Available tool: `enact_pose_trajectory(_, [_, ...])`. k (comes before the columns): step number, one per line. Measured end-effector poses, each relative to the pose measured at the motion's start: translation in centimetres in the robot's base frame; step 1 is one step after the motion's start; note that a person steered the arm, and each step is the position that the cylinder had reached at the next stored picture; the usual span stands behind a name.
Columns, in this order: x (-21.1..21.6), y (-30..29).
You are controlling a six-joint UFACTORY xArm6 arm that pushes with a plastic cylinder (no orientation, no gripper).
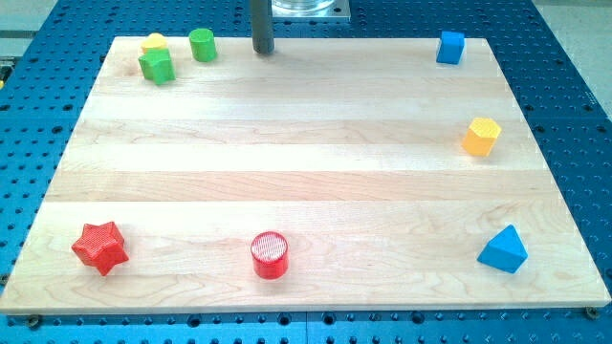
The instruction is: Move the blue cube diagonal to the hexagon
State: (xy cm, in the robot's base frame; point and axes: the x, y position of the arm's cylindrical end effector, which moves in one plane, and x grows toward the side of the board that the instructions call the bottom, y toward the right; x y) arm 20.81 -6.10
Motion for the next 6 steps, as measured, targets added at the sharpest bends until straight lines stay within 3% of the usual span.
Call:
enact_pose_trajectory(3, [0.0, 0.9])
enact_pose_trajectory(5, [-1.1, 19.7])
enact_pose_trajectory(6, [-1.2, 23.8])
